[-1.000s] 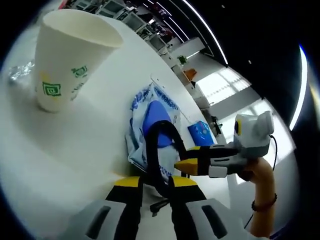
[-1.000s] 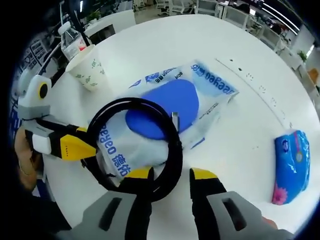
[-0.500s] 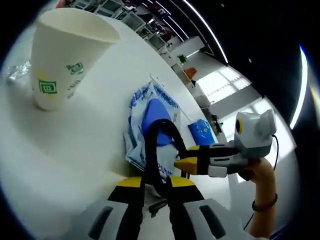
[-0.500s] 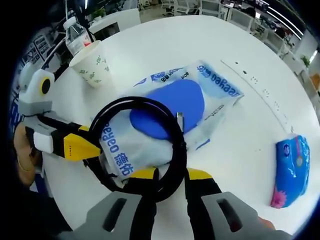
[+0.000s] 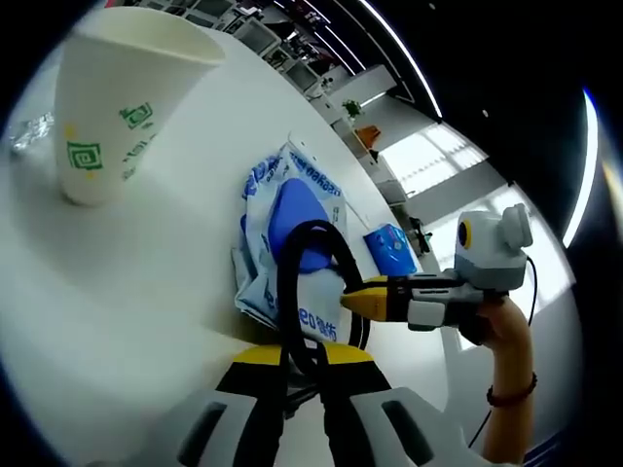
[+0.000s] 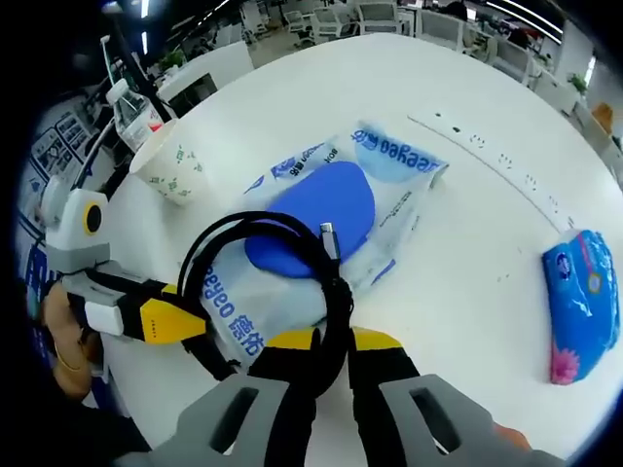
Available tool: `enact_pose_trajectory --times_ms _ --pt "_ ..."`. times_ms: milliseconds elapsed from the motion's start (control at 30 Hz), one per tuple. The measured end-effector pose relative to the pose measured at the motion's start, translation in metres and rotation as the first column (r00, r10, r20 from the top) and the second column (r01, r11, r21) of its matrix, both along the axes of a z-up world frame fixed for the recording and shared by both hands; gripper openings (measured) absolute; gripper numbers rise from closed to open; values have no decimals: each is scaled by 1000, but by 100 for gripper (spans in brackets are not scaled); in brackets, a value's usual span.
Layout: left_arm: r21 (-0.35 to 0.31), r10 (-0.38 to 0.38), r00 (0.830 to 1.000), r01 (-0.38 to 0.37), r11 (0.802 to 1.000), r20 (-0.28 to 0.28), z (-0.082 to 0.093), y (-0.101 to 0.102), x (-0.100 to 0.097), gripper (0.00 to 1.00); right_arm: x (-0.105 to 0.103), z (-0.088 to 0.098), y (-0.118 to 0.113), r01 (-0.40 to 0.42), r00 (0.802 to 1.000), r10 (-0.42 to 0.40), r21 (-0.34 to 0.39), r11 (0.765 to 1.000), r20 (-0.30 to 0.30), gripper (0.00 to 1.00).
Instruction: Arrange the tabletop items into an orderly group along one side of the table until the central work area is clear of visible clutter.
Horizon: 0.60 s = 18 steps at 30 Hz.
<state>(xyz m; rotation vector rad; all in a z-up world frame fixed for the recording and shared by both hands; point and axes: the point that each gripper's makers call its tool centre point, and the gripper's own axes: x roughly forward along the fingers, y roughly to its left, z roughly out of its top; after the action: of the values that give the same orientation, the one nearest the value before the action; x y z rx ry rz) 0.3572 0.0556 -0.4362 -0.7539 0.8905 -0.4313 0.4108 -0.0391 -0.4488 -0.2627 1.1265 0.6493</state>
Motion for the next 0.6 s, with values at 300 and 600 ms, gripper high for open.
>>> enact_pose_trajectory --times_ms 300,600 --pt "-4 -2 1000 2 1000 0 0 0 0 10 -1 3 2 22 1000 -22 16 1000 -1 7" --pt "-9 -3 1000 3 1000 0 1 -1 -1 10 -2 7 3 32 999 -32 27 999 -1 7"
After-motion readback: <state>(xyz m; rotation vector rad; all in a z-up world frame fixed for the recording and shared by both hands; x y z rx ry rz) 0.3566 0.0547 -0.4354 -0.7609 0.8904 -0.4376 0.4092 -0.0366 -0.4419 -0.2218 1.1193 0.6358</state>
